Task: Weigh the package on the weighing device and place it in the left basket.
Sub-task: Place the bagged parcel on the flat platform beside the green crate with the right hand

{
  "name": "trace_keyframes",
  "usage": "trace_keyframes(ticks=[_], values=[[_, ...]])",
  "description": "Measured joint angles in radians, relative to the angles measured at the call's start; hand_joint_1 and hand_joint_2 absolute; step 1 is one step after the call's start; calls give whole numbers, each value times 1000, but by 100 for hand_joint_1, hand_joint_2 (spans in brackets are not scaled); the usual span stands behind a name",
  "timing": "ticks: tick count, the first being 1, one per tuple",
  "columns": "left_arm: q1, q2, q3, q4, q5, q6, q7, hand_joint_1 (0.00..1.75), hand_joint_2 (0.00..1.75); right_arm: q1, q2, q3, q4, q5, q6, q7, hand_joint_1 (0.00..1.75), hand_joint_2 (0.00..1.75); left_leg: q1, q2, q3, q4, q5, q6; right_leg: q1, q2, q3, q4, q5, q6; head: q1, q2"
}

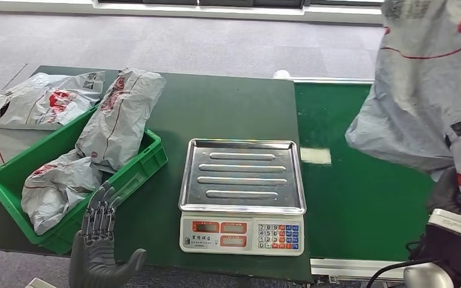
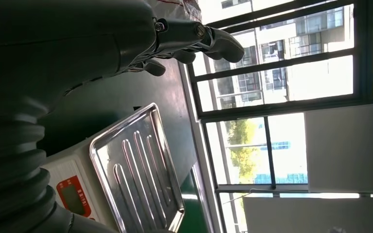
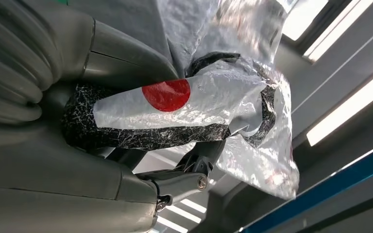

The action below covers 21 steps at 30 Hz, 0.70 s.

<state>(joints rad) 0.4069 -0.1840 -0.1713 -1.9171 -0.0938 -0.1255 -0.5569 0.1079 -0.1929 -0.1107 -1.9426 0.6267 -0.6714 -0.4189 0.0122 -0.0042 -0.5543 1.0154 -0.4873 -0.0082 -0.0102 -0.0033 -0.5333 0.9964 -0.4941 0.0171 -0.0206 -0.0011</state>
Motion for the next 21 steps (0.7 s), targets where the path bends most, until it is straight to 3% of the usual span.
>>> trace_keyframes(ticks=[4, 12, 16, 21], values=[[-1, 3, 0, 4, -1, 9, -6, 0, 175, 3, -20, 91, -28, 13, 43, 25, 175, 175, 0, 0, -2, 0, 1, 0, 0, 0, 1, 0, 1, 0, 0, 0], [-9, 20, -5, 17, -11, 45, -41, 0, 175, -101, -24, 375, 44, 230, 484, 191, 175, 175, 0, 1, -2, 0, 4, -2, 0, 1, -3, 3, 3, -2, 0, 0], [-10, 26, -8, 21, -12, 53, -43, 0, 175, -160, 8, 491, 99, 261, 538, 215, 175, 175, 0, 0, -3, 0, 5, -3, 1, 1, -5, 4, 3, -2, 0, 0], [-10, 36, -20, 21, -12, 89, -37, 0, 175, -209, 56, 546, 174, 217, 635, 262, 175, 175, 0, 0, -4, 0, 5, -3, 1, 1, -6, 4, 3, -3, 0, 0]])
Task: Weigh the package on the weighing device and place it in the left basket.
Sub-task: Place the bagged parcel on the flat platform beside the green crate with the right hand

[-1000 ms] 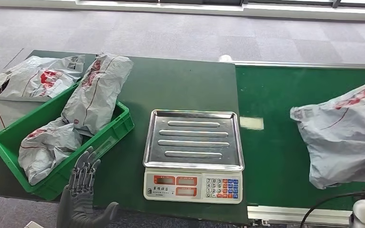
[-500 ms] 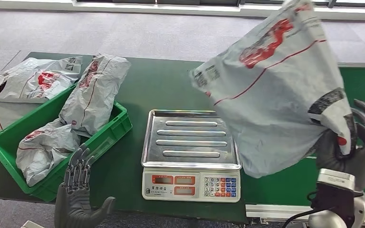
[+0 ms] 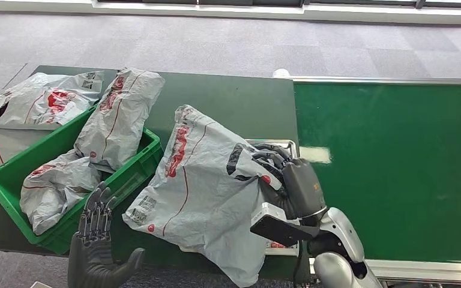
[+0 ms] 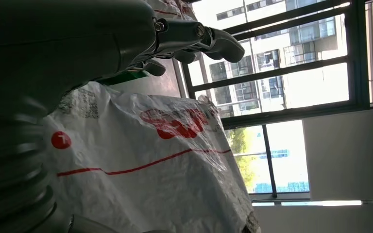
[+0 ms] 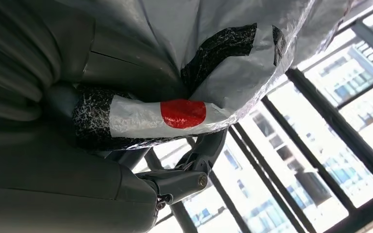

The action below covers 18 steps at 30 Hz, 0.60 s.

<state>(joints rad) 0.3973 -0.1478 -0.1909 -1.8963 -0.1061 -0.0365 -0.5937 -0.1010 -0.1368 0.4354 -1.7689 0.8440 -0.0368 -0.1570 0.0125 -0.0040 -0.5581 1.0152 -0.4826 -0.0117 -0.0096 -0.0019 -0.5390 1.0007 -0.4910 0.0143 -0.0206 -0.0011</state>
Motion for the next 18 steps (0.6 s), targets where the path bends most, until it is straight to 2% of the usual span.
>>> trace_keyframes(ticks=[4, 5, 8, 9, 15, 18], values=[[3, 13, -11, -7, 4, 32, 13, 0, 175, -39, 36, 1, 99, -51, 90, 62, 175, 175, 0, 0, 0, 0, 1, -1, 0, 0, 0, 0, 0, 0, 0, 0], [4, 18, -13, -11, 7, 39, 17, 0, 175, -50, 42, -3, 131, -60, 100, 69, 159, 175, 0, 0, 0, 0, 1, -1, 0, 0, 0, 0, 1, 0, 0, 0], [8, 29, -14, -25, 14, 54, 26, 0, 175, -77, 58, -29, 222, -65, 73, 66, 28, 175, 0, 0, 0, 0, 1, -1, 0, 0, 0, 0, 1, 0, 0, 0], [11, 31, -14, -29, 16, 58, 28, 0, 175, -83, 64, -41, 244, -54, 44, 66, 0, 175, 0, -1, 0, 0, 1, 0, 0, 0, 0, 0, 1, 0, 0, 0], [31, 35, -16, -53, 12, 68, 45, 0, 175, -81, 102, -121, 274, 97, -210, 178, 0, 175, 0, -1, -1, 0, 1, -1, 0, 0, -2, 0, 1, 0, 0, 0], [37, 35, -23, -59, 6, 68, 51, 0, 175, -68, 107, -157, 259, 131, -268, 206, 0, 175, 0, 0, -2, 0, 1, -1, 0, 0, -2, 0, 1, 0, 0, 0]])
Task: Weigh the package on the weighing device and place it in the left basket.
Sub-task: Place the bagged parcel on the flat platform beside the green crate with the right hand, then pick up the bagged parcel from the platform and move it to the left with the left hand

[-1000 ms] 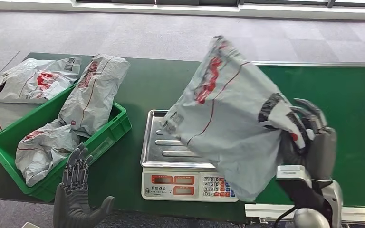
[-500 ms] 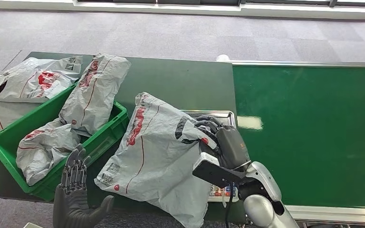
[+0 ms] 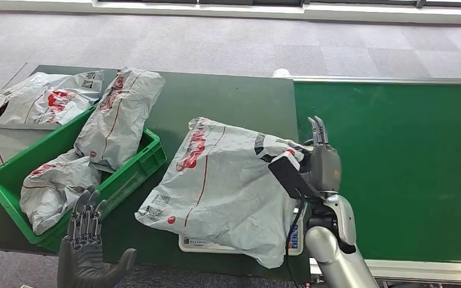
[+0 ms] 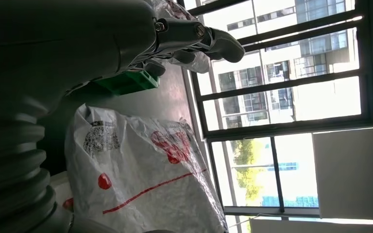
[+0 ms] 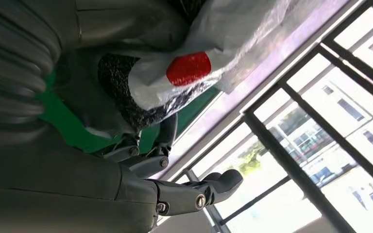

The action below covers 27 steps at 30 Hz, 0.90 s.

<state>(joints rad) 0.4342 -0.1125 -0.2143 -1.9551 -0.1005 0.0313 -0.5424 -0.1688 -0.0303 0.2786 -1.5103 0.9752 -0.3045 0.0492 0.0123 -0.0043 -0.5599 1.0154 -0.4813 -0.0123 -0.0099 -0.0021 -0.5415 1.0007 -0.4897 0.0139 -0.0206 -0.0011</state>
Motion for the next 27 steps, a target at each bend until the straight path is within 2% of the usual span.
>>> trace_keyframes(ticks=[4, 7, 9, 12, 14, 16, 18, 20, 22, 24, 25, 27], values=[[1, 1, -9, -4, -2, -2, 3, 0, 175, 14, 3, -27, -14, 14, -25, 7, 0, 175, 0, 0, 0, 0, 0, 0, 0, 1, -1, 0, 0, 0, 0, 0], [-2, 3, -21, -5, -16, -11, 12, 0, 175, 29, 4, -52, -35, 18, -101, 6, 0, 175, 0, 0, 0, 0, 0, 0, 0, 0, -2, 0, 0, 0, 0, 0], [-12, 10, -37, -2, -55, -10, 33, 0, 175, 46, 3, -74, -61, -31, -173, -41, 0, 175, 0, 0, 0, 0, 0, 0, 0, 0, -2, 0, 0, 0, 0, 0], [-50, 30, -78, 7, -182, 28, 95, 0, 175, 82, -2, -103, -117, -158, -272, -177, 0, 175, 0, 0, 0, 0, 0, 0, 0, 0, -2, 0, 0, 0, 0, 0], [-85, 47, -111, 14, -298, 52, 161, 0, 175, 111, -6, -114, -161, -234, -291, -243, 0, 175, 0, 0, 0, 0, 0, 0, 0, 0, -2, 0, 0, 0, 0, 0], [-126, 65, -149, 19, -437, 53, 245, 0, 175, 143, -10, -121, -201, -300, -266, -273, 0, 175, 0, 0, 0, 0, 0, 0, 0, 0, -2, 0, 0, 0, 0, 0], [-186, 76, -188, 30, -572, 25, 336, 0, 175, 173, -12, -124, -230, -374, -222, -302, 0, 175, 0, 0, -1, 0, 0, 0, 0, 0, -3, 0, 0, 0, 0, 0], [-273, 77, -228, 63, -687, -19, 426, 0, 175, 198, -12, -124, -255, -467, -222, -391, 0, 175, 0, -1, -1, 1, 2, 0, 0, -2, -4, 0, 1, 1, 0, 0], [-367, 69, -267, 116, -776, -59, 503, 0, 175, 225, -3, -125, -293, -545, -290, -533, 0, 175, -1, -2, -2, 1, 3, 1, -1, -3, -4, 0, 2, 1, 0, 0], [-461, 45, -300, 192, -836, -94, 562, 0, 175, 256, 26, -136, -365, -568, -361, -664, 0, 175, -1, -2, -3, 1, 4, 0, -1, -3, -4, 0, 4, 0, 0, 0], [-509, 30, -317, 237, -861, -109, 588, 0, 175, 269, 46, -145, -409, -564, -380, -709, 0, 175, -1, -2, -4, 1, 4, 0, -1, -2, -5, 1, 5, 0, 0, 0], [-605, -5, -346, 337, -903, -124, 632, 0, 175, 293, 81, -161, -486, -549, -391, -742, 0, 175, -1, -1, -4, 1, 5, 0, -1, -1, -6, 1, 6, 0, 0, 0]])
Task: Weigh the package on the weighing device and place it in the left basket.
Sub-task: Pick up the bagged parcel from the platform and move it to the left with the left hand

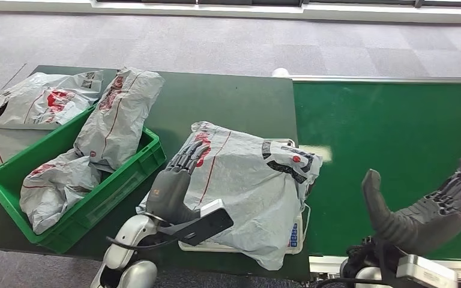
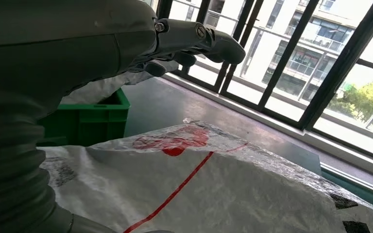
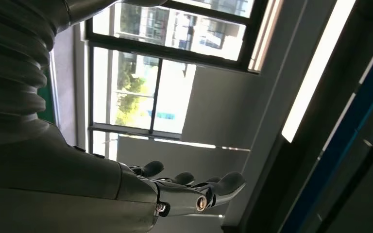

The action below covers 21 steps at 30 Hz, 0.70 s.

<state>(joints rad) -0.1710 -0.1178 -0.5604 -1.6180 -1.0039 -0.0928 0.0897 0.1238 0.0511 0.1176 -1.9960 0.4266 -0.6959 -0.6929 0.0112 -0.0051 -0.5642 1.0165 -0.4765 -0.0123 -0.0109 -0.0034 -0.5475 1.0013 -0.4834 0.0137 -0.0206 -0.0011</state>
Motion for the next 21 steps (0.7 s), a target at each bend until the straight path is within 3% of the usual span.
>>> trace_keyframes(ticks=[7, 17, 21], values=[[-232, -121, -69, 340, -124, -4, 107, 0, 175, 80, 64, -51, -101, -58, -4, -4, 0, 175, -1, 2, 0, 0, 0, 0, -1, 2, 0, 0, 1, 1, 0, 0], [-317, -183, -94, 519, -139, -9, 124, 0, 175, 107, 91, -73, -122, -78, -3, -4, 0, 175, -1, 3, 0, 0, 0, 0, 0, 4, -2, 0, 1, 1, 0, 0], [-351, -215, -101, 631, -129, -72, 166, 172, 175, 99, 86, -68, -120, -80, -2, -4, 0, 175, -1, 3, -1, 0, 0, 0, -1, 3, -1, 0, 2, 1, 0, 0]])
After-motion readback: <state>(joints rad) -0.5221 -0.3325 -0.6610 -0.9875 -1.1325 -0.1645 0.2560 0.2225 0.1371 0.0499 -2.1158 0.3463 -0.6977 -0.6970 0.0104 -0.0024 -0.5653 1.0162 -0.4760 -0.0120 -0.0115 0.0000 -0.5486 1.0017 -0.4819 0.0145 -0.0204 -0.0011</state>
